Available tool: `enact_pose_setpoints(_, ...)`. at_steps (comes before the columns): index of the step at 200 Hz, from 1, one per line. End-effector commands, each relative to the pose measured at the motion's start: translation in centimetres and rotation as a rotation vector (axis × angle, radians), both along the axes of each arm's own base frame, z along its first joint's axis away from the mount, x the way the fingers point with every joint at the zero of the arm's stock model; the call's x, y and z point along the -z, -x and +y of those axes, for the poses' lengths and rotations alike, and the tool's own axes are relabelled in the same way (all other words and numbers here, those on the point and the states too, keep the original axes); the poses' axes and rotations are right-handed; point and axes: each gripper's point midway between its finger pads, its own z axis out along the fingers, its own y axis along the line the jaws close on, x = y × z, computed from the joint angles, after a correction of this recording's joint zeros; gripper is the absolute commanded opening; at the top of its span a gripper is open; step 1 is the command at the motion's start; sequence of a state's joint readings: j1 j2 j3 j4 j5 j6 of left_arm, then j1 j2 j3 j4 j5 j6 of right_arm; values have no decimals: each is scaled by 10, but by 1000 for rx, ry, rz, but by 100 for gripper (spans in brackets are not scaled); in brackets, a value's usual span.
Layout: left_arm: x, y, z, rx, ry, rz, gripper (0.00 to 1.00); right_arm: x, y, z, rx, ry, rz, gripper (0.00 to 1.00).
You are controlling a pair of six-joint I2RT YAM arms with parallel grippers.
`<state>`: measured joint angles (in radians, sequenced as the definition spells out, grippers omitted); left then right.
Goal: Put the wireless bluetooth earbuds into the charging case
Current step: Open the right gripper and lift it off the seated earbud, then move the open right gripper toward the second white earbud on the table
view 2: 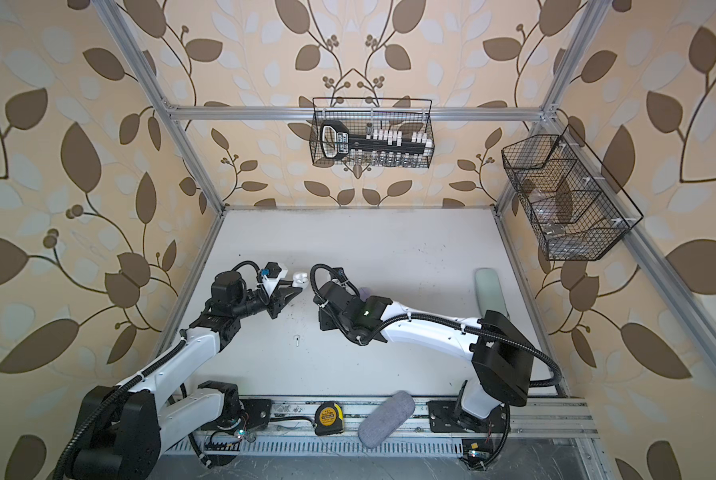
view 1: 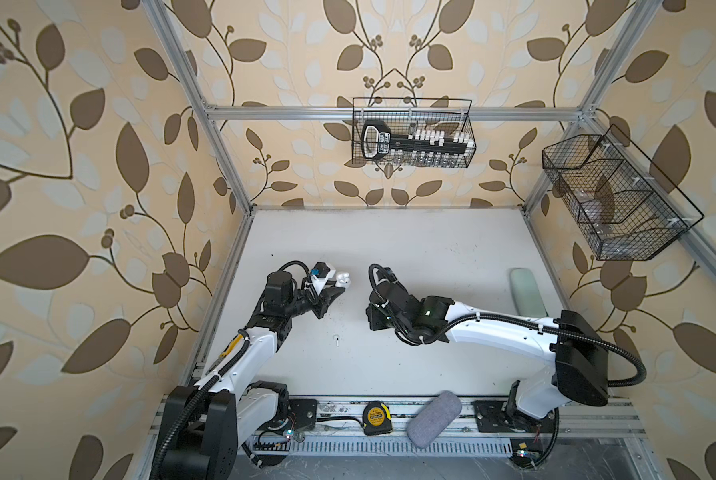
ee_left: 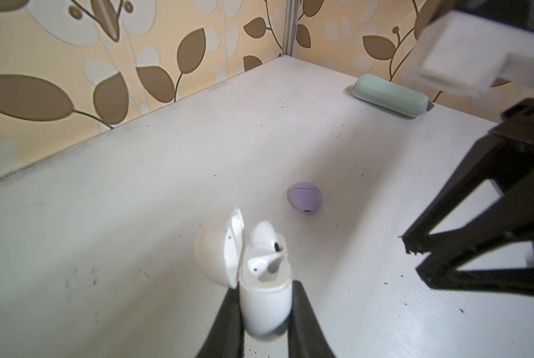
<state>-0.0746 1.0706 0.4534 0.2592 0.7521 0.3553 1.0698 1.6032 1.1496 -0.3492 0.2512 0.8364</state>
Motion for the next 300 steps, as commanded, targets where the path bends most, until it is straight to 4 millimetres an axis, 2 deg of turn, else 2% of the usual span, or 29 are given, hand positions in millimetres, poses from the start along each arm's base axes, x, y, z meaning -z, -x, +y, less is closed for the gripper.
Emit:
enact_pose_setpoints(1,-24,-17,9,-30,45,-36,0,1,4,5,6,42,-16,29)
enact_pose_setpoints(37,-30,-28,31,-77,106,-17,0,9,13,15,-18,69,-12,28)
enact_pose_setpoints(81,-47,-22,44,-82,170,-34,0,20,18,19,-36,114,1,28)
enact_pose_setpoints(85,-48,-21,44,-80,174,-36,0,12,16,25,-37,96,-8,28)
enact_pose_setpoints(119,-52,-16,50,-88,195,-36,0,13,17,33,-48,101,-5,28)
enact_pose_setpoints(170,-68,-16,72,-129,275,-51,0,23,22,40,-61,126,10,28)
enact_pose_setpoints(240,-72,-19,111,-219,366,-60,0,32,27,54,-78,185,14,28)
enact_pose_setpoints(259,-71,-19,116,-225,380,-58,0,39,30,58,-85,205,25,28)
enact_pose_setpoints(300,-67,-12,112,-209,364,-62,1,65,36,77,-131,237,74,27)
